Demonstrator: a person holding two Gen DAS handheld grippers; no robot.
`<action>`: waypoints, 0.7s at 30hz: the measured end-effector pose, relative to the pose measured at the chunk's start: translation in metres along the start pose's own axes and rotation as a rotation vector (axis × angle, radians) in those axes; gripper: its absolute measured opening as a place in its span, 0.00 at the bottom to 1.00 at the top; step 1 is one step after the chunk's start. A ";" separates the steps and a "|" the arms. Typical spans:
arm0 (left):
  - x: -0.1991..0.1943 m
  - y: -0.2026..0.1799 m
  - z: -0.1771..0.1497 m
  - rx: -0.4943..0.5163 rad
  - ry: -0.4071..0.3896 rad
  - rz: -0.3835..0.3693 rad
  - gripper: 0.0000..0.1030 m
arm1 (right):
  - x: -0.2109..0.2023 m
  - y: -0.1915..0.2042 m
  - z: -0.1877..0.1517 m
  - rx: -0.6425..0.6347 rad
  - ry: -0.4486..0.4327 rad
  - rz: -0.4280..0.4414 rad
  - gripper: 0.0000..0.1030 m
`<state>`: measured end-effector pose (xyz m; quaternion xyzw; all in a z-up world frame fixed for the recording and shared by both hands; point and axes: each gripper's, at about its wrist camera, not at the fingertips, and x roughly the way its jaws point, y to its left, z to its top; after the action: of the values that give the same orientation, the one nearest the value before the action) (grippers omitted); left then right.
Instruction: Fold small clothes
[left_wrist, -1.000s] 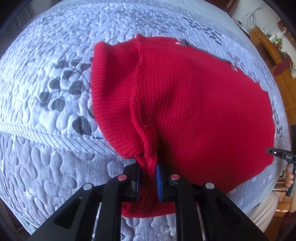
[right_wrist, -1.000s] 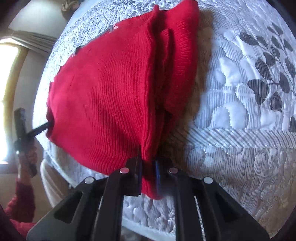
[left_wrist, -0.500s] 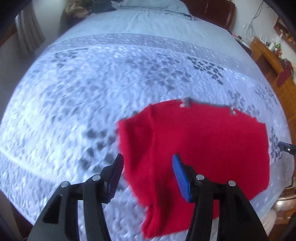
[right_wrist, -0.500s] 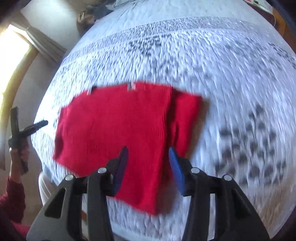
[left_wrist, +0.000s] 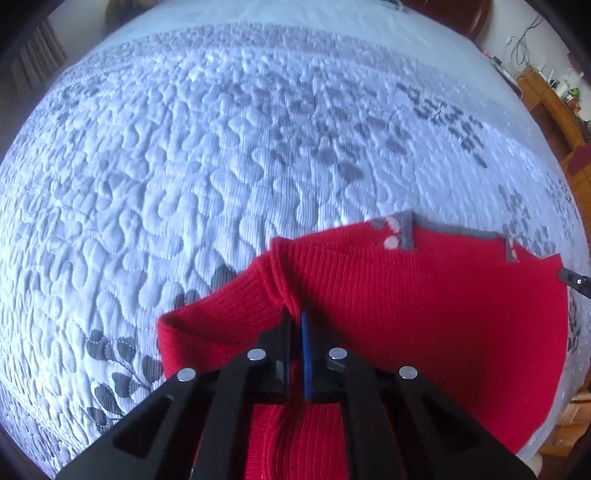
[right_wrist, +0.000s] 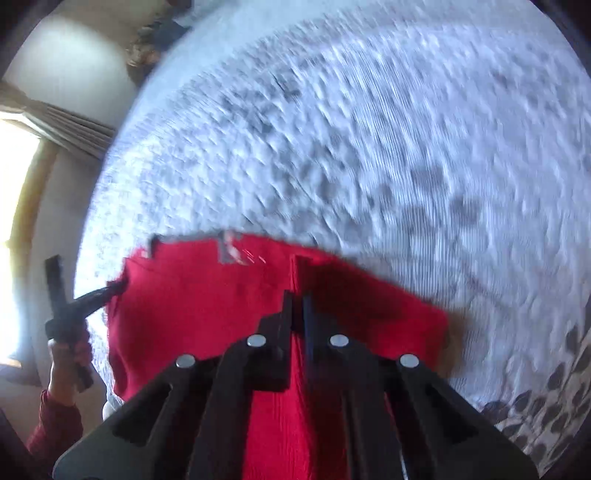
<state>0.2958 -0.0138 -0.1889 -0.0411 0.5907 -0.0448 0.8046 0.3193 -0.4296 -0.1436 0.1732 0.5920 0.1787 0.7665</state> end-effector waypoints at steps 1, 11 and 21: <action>-0.008 0.001 0.001 0.000 -0.038 -0.004 0.04 | -0.009 -0.002 0.001 0.008 -0.031 0.021 0.04; 0.016 -0.006 -0.014 0.094 -0.083 0.125 0.05 | 0.028 -0.041 -0.019 0.097 0.012 -0.082 0.04; -0.061 -0.024 -0.044 0.048 -0.115 0.087 0.42 | -0.047 -0.007 -0.074 0.006 -0.014 -0.144 0.33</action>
<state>0.2355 -0.0313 -0.1414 0.0016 0.5433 -0.0215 0.8393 0.2376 -0.4537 -0.1249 0.1335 0.5981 0.1201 0.7811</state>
